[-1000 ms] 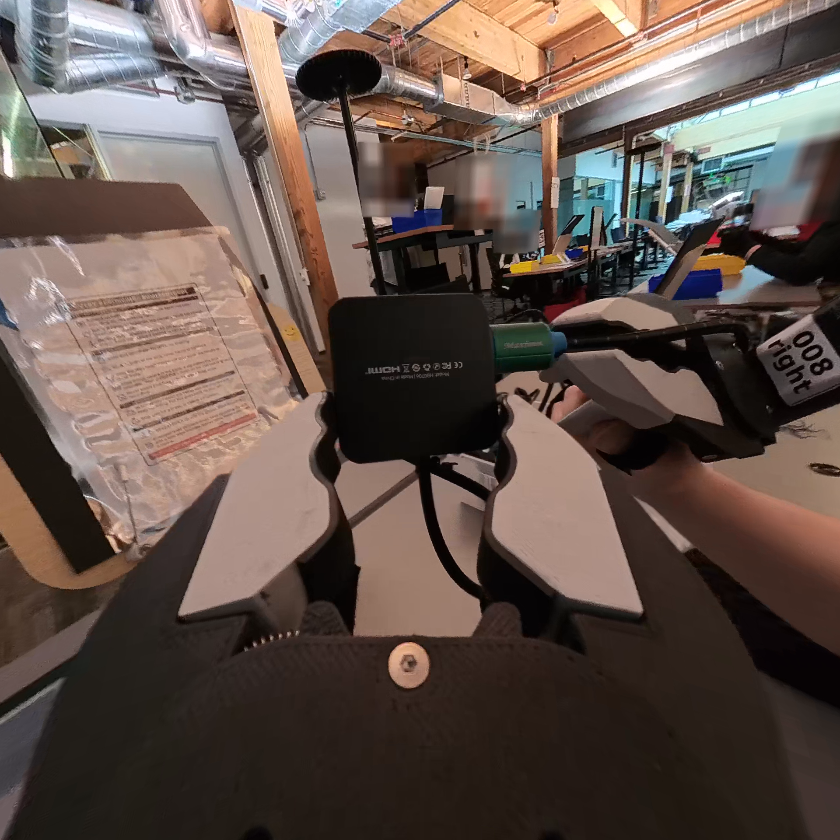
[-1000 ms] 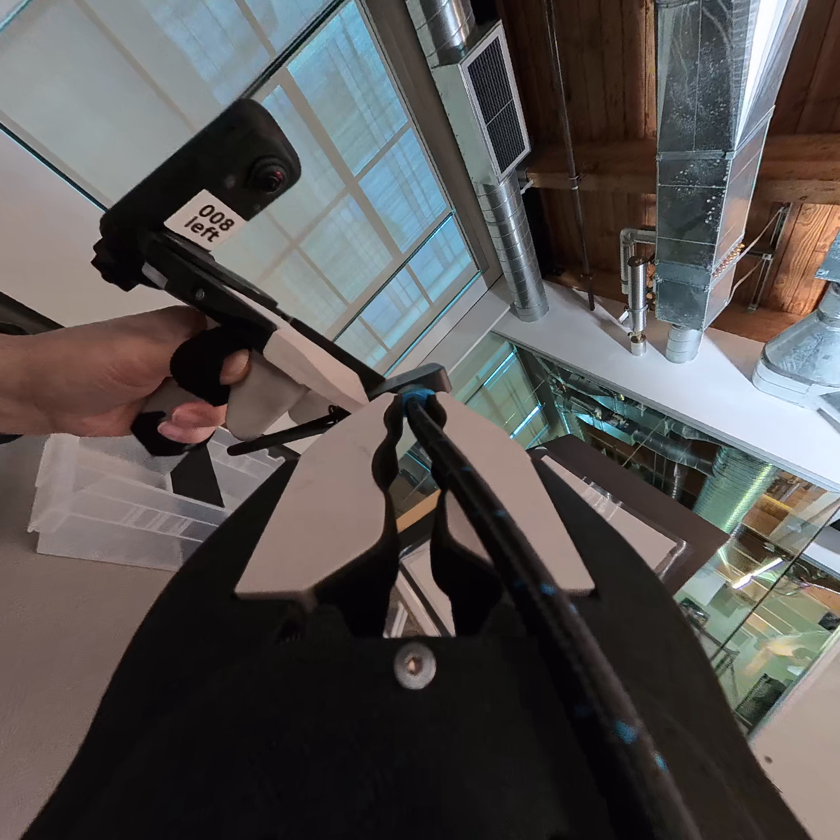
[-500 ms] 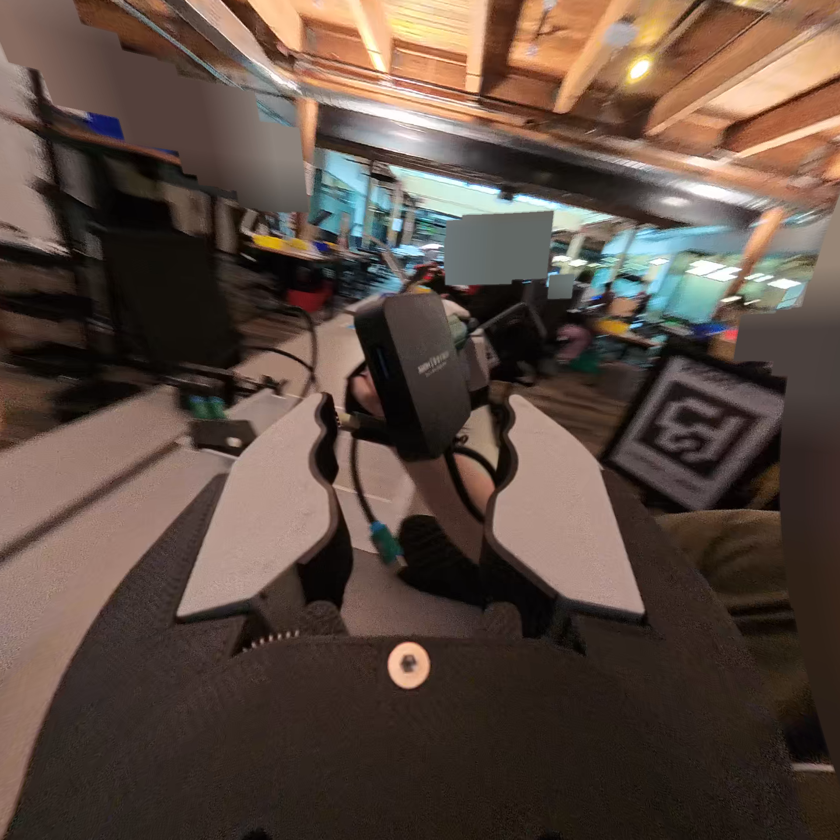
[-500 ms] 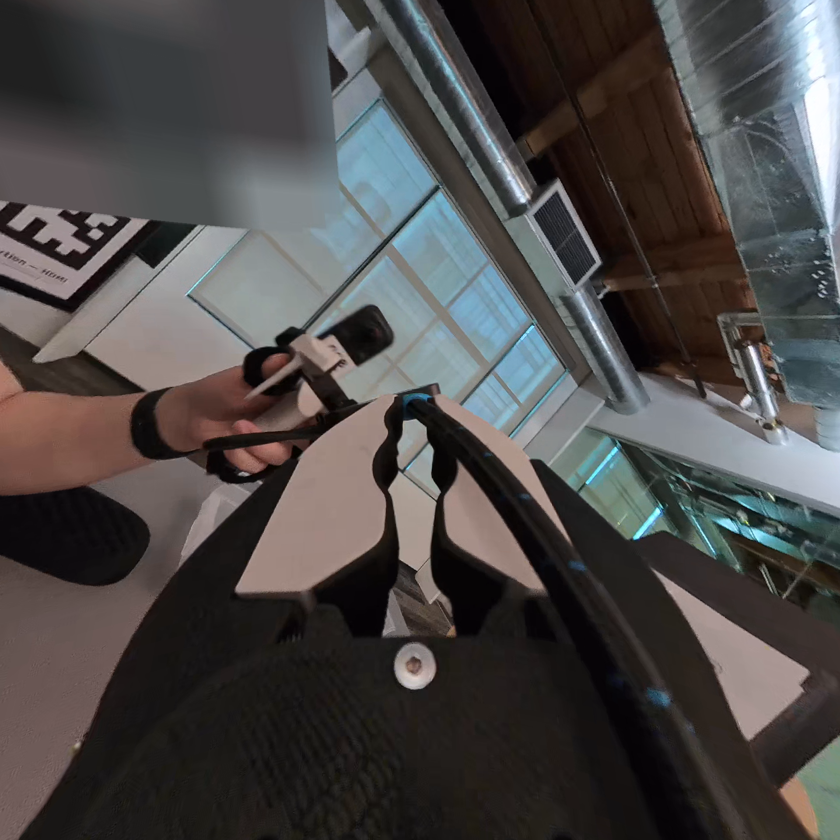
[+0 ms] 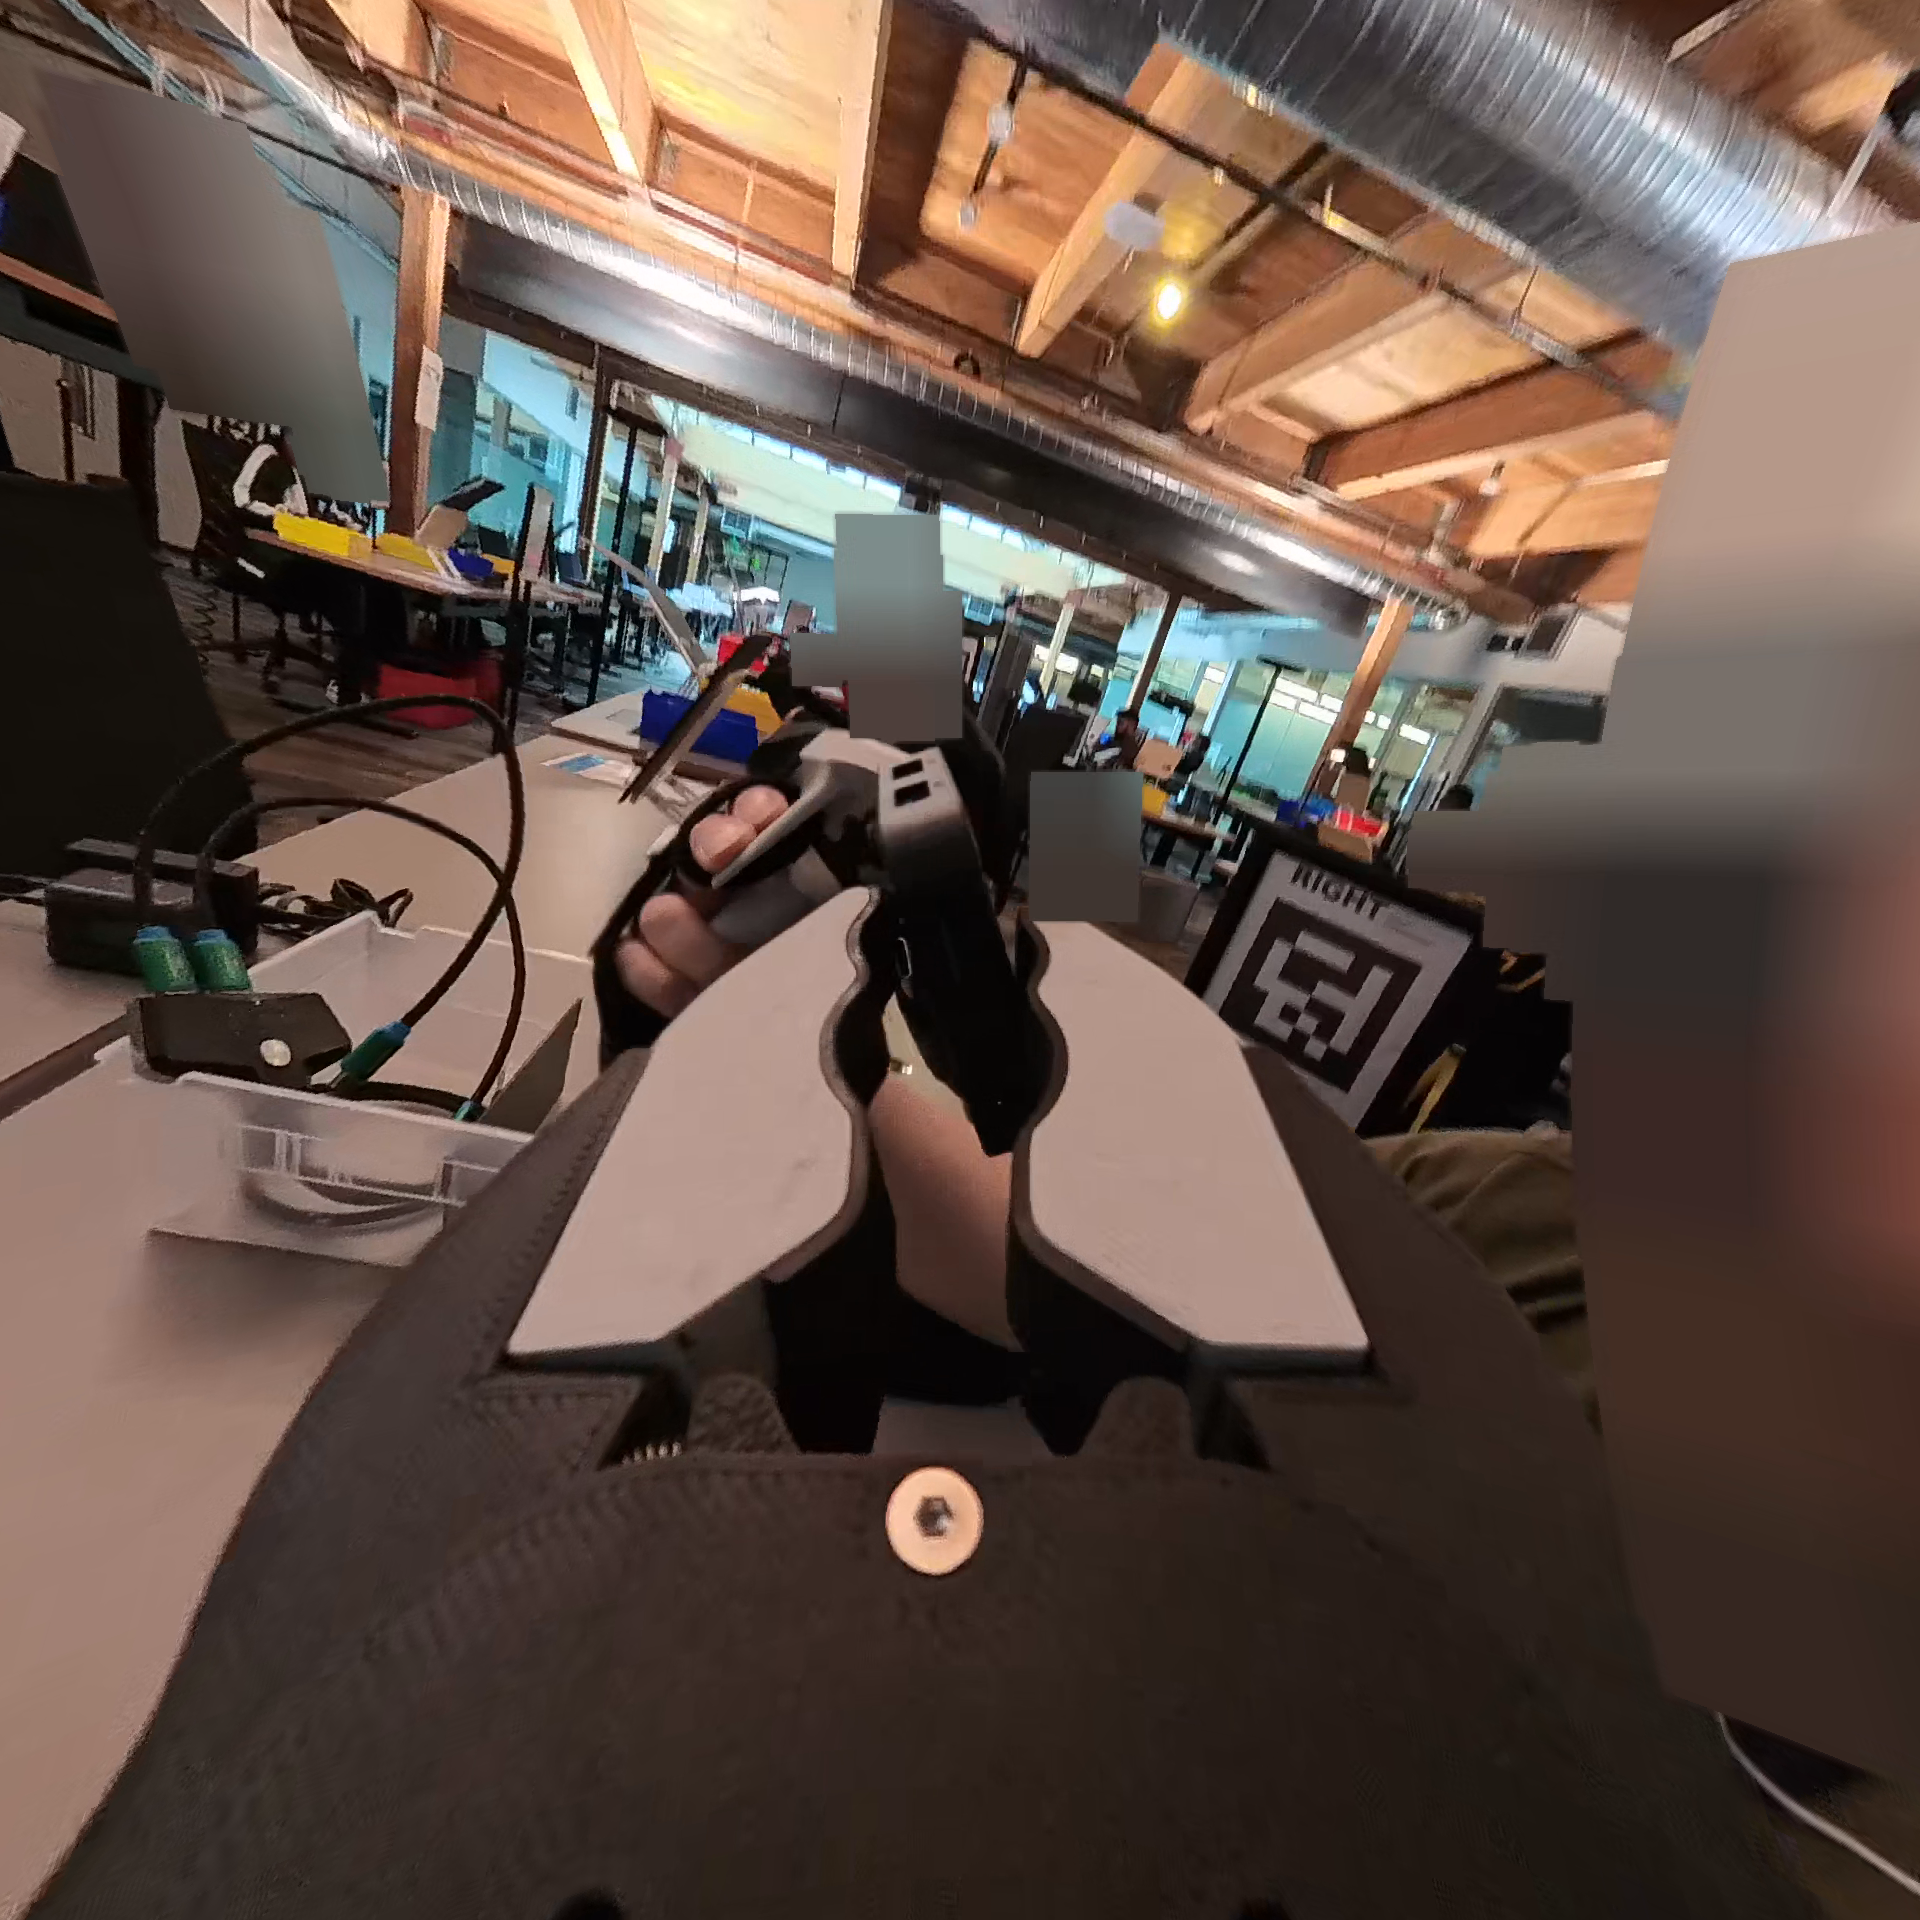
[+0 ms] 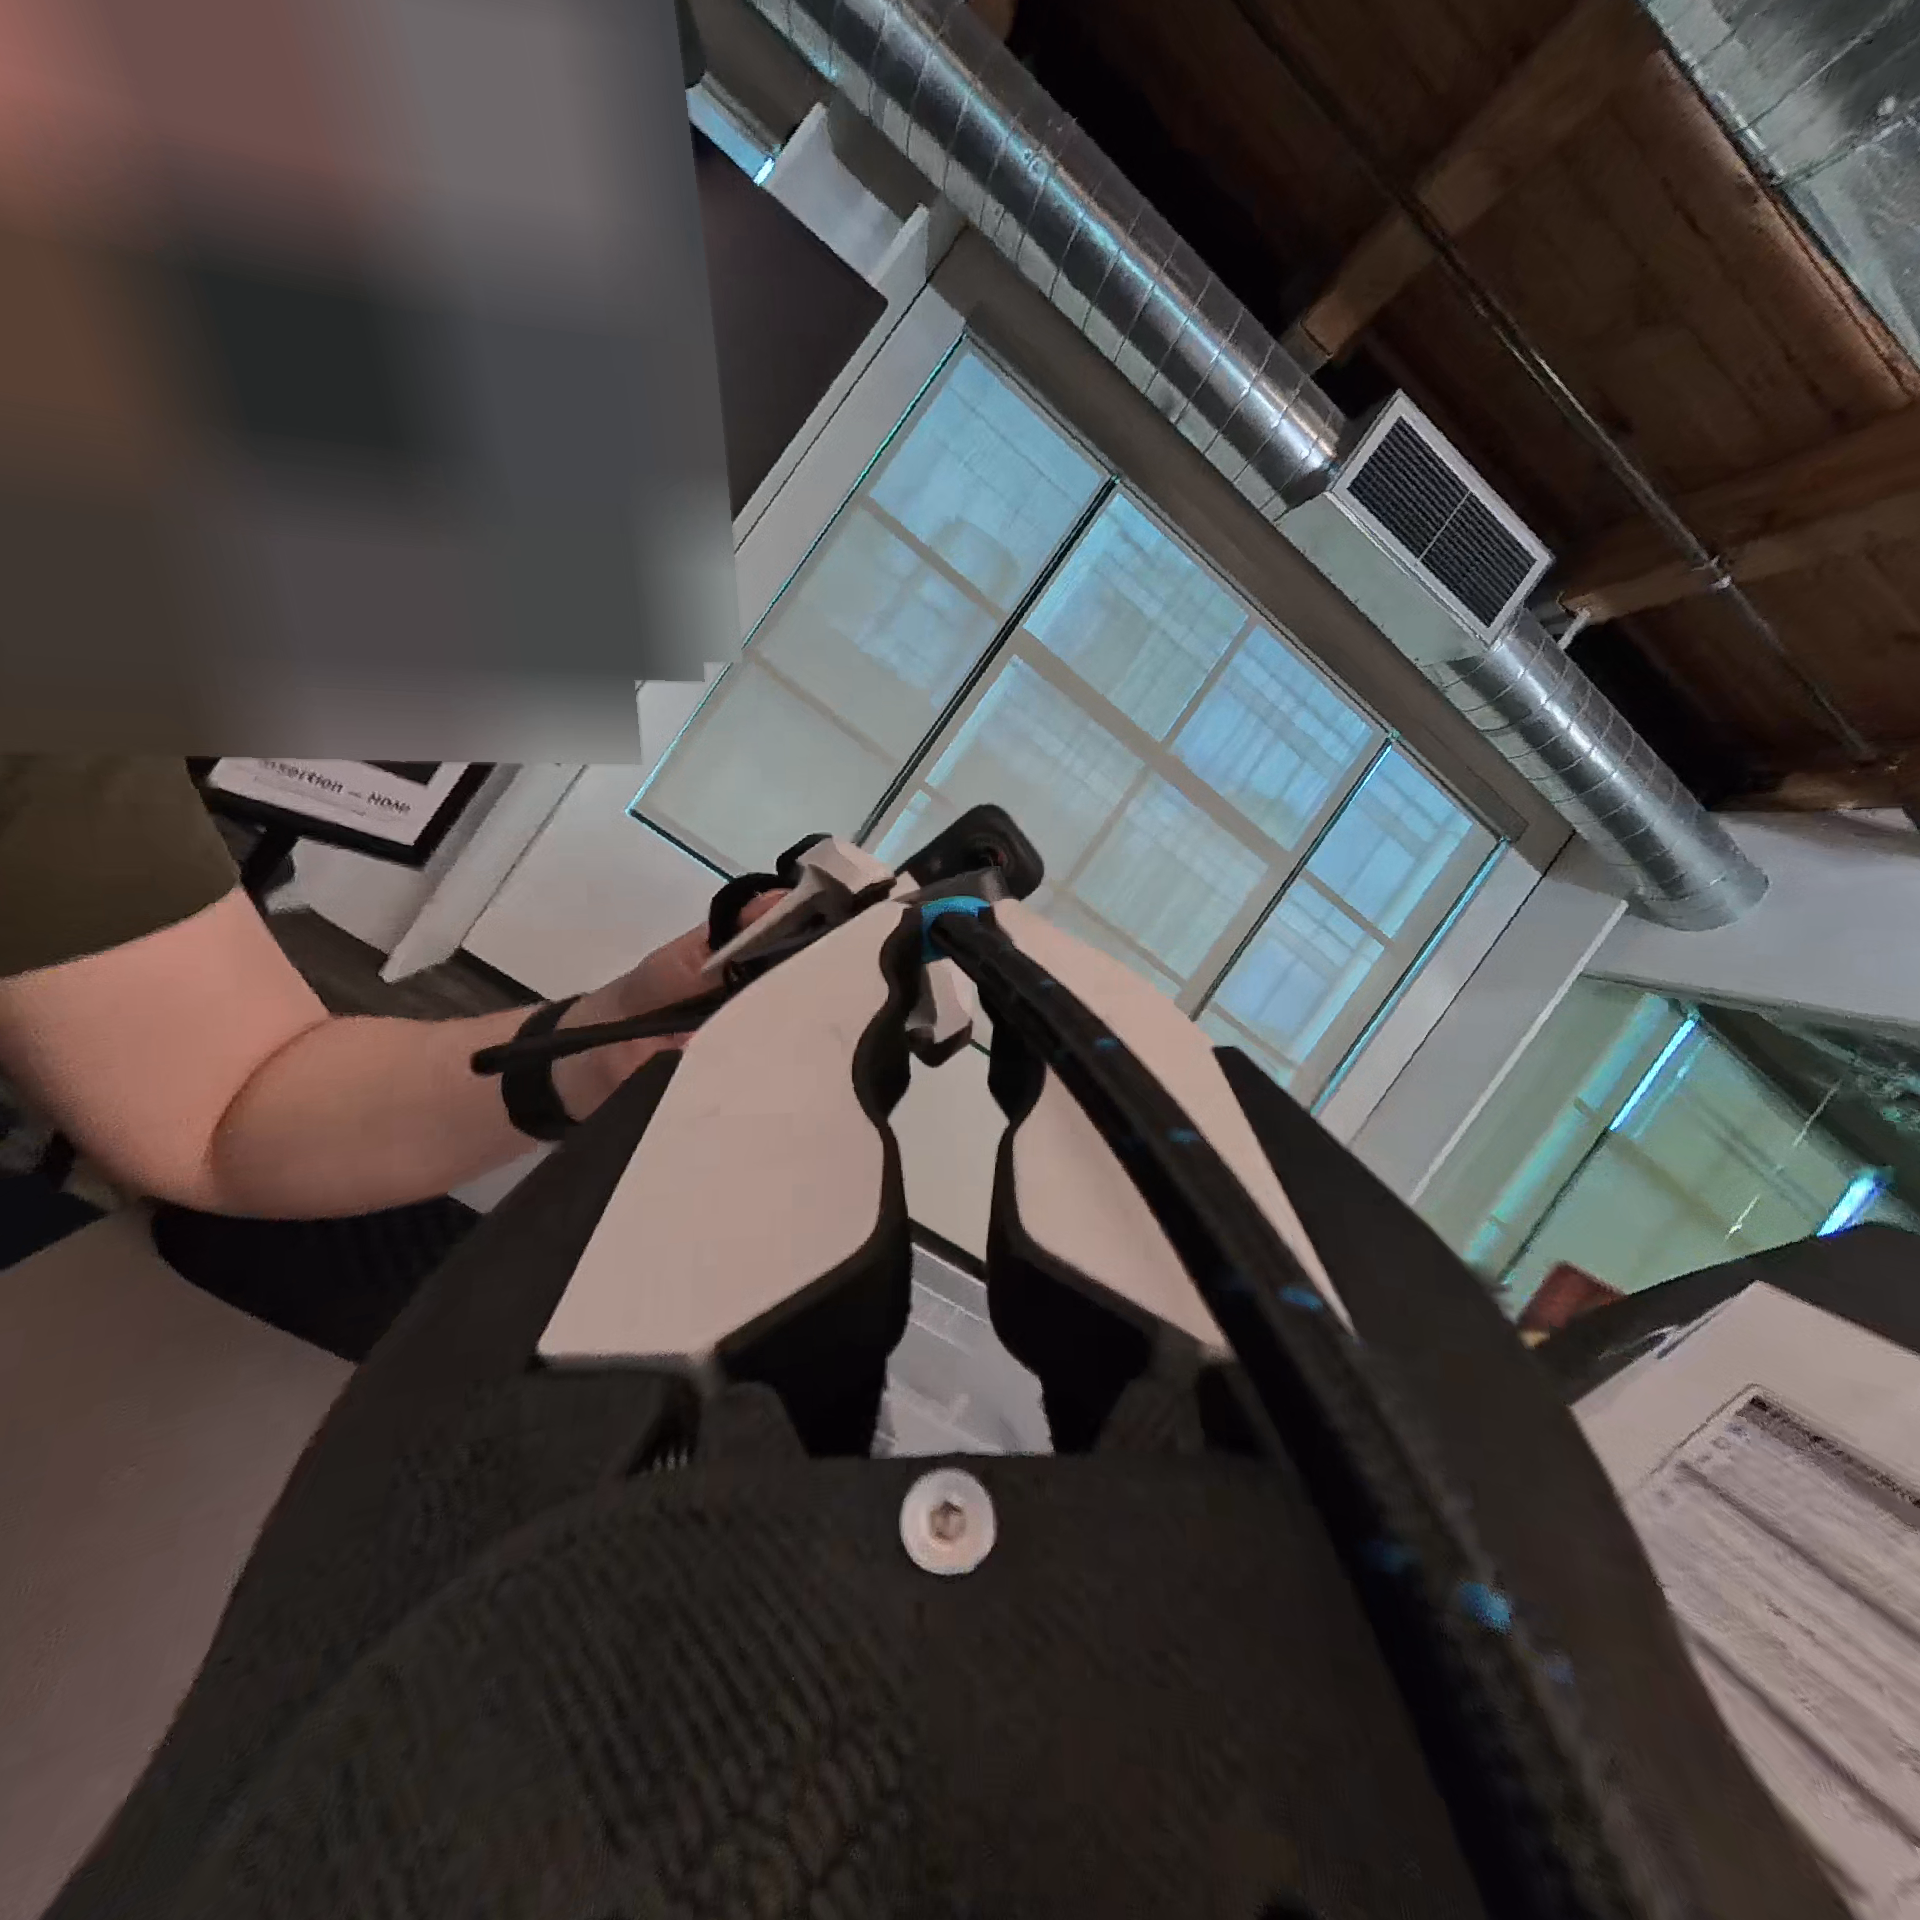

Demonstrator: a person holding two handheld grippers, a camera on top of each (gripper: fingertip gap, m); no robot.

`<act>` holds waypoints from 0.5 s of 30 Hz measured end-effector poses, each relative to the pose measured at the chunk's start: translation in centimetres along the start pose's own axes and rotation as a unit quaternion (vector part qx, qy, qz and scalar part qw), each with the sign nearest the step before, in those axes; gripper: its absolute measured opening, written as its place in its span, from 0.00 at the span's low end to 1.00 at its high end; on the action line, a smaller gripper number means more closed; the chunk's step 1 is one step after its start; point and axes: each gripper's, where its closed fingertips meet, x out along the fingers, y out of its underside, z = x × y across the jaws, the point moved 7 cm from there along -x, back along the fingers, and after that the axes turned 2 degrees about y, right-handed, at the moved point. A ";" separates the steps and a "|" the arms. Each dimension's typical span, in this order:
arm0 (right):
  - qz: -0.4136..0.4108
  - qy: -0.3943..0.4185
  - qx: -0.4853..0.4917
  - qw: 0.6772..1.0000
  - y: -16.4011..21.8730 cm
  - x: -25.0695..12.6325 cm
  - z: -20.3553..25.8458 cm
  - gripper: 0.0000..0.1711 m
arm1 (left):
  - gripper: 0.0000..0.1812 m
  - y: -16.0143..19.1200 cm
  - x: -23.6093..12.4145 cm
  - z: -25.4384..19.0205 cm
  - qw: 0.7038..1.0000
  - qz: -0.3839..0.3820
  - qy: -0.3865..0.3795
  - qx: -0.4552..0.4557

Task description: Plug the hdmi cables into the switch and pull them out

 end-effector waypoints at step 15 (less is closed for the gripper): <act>0.070 0.133 0.522 0.839 10.1 2.0 -2.5 0.20 | 0.11 -1.8 -5.0 4.6 0.977 -0.109 -0.169 0.067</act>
